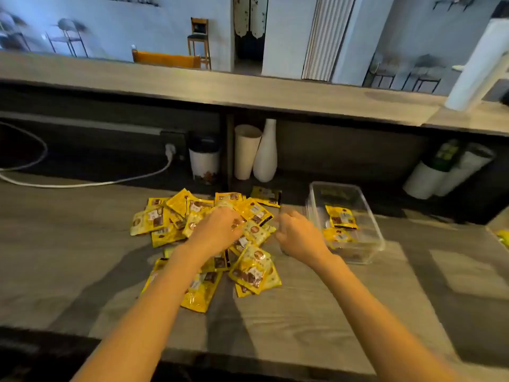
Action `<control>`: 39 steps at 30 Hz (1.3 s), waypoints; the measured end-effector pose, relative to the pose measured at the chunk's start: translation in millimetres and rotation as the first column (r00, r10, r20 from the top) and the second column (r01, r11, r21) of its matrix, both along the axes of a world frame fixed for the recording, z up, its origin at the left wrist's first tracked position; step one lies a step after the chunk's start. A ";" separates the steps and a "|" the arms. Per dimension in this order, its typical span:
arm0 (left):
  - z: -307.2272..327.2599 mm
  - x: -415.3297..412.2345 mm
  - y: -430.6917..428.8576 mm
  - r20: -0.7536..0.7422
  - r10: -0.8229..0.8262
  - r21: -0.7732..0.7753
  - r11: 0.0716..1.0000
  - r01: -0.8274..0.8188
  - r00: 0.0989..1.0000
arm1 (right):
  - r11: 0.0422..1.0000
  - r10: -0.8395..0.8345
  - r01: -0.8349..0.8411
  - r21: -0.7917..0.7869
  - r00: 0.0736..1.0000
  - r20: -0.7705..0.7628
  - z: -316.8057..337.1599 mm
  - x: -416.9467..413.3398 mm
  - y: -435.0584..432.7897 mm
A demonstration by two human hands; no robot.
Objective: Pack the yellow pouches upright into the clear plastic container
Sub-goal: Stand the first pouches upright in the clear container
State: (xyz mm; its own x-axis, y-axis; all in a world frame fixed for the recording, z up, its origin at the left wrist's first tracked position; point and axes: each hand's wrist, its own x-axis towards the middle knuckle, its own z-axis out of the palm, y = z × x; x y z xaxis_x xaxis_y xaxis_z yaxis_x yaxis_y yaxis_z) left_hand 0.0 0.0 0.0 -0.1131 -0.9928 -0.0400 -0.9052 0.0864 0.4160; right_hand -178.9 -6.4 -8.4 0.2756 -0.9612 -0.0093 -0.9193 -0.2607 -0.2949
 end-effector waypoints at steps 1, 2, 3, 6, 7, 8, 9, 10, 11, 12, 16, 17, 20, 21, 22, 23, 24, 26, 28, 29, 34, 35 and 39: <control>-13.3 -0.1 2.9 0.020 -0.003 0.040 0.999 0.003 1.000 | 0.999 -0.008 0.008 0.031 1.000 -0.009 -12.6 2.2 3.7; -27.4 -0.7 4.7 0.018 -0.005 0.054 0.999 0.004 1.000 | 0.999 -0.010 0.010 0.047 1.000 0.004 -24.8 3.5 6.2; -43.8 -1.9 6.3 0.016 -0.012 0.087 0.996 0.010 1.000 | 0.998 -0.008 0.008 0.068 1.000 0.006 -39.4 4.3 9.0; -81.7 -8.7 13.4 -0.026 0.026 0.208 0.978 -0.020 0.999 | 0.992 -0.068 0.068 0.110 0.998 -0.004 -76.8 5.4 17.7; -92.6 -10.4 12.9 -0.026 0.034 0.221 0.975 -0.027 0.999 | 0.991 -0.084 0.082 0.104 0.996 0.007 -87.5 4.6 18.4; -101.6 -12.6 14.7 -0.013 0.038 0.203 0.979 -0.035 0.999 | 0.992 -0.099 0.097 0.079 0.995 0.018 -95.8 4.6 20.8; -111.7 -14.5 16.0 -0.012 0.050 0.186 0.981 -0.047 0.999 | 0.992 -0.114 0.111 0.062 0.993 0.038 -104.7 4.5 22.7; -119.0 -16.7 17.2 -0.024 0.071 0.156 0.986 -0.067 0.997 | 0.992 -0.124 0.122 0.032 0.990 0.069 -111.5 4.5 23.8; -123.8 -18.4 18.1 -0.066 0.096 0.121 0.989 -0.088 0.993 | 0.992 -0.129 0.129 0.005 0.985 0.114 -115.6 4.7 23.9; -125.7 -20.1 18.6 -0.119 0.108 0.085 0.992 -0.098 0.987 | 0.990 -0.133 0.137 -0.014 0.979 0.157 -117.9 5.6 23.5; -129.7 -28.3 25.2 -0.294 0.122 -0.015 0.991 -0.132 0.948 | 0.988 -0.140 0.151 -0.015 0.944 0.298 -114.8 4.6 30.2; -130.2 -30.8 28.8 -0.337 0.138 -0.026 0.987 -0.156 0.931 | 0.985 -0.162 0.170 0.004 0.928 0.337 -112.3 4.1 33.6; -130.9 -36.1 41.3 -0.423 0.190 0.000 0.978 -0.210 0.886 | 0.967 -0.254 0.232 0.103 0.882 0.397 -105.8 4.6 42.0; -131.3 -37.5 43.5 -0.443 0.206 0.016 0.975 -0.222 0.873 | 0.957 -0.288 0.247 0.150 0.861 0.419 -104.9 4.0 43.0; -130.2 -38.4 44.4 -0.466 0.224 0.031 0.971 -0.237 0.856 | 0.945 -0.323 0.259 0.199 0.829 0.457 -103.3 2.9 42.7; -128.9 -38.9 44.4 -0.487 0.245 0.043 0.965 -0.258 0.838 | 0.934 -0.351 0.261 0.242 0.790 0.503 -102.0 1.0 42.2; -126.9 -39.8 44.8 -0.504 0.262 0.045 0.960 -0.278 0.823 | 0.925 -0.375 0.260 0.278 0.754 0.540 -101.3 -1.3 42.7; -125.9 -40.9 44.0 -0.548 0.281 0.044 0.950 -0.309 0.787 | 0.908 -0.409 0.247 0.339 0.705 0.580 -102.5 -7.1 44.3; -125.3 -43.4 42.3 -0.595 0.294 0.075 0.947 -0.312 0.748 | 0.905 -0.400 0.194 0.378 0.688 0.606 -103.7 -12.8 43.5; -124.3 -44.7 39.6 -0.619 0.297 0.100 0.948 -0.303 0.727 | 0.907 -0.393 0.174 0.384 0.680 0.619 -102.4 -15.1 42.1; -114.5 -53.3 20.6 -0.668 0.298 0.104 0.945 -0.312 0.682 | 0.926 -0.374 0.211 0.313 0.629 0.681 -91.4 -30.5 26.6; -112.9 -55.7 15.9 -0.659 0.306 0.096 0.940 -0.328 0.687 | 0.931 -0.364 0.237 0.276 0.630 0.686 -89.0 -34.7 23.7; -107.8 -65.8 2.5 -0.756 0.337 0.144 0.922 -0.360 0.561 | 0.941 -0.299 0.319 0.116 0.619 0.726 -78.0 -55.6 13.2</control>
State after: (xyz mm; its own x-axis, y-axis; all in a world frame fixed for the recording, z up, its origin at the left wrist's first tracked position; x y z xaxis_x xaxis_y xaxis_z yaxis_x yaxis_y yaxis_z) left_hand -65.8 2.5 -107.8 0.2636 -0.9610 -0.0835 -0.2291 -0.1464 0.9623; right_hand -234.4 6.8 -86.4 -0.1288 -0.9882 0.0827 -0.4407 -0.0177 -0.8975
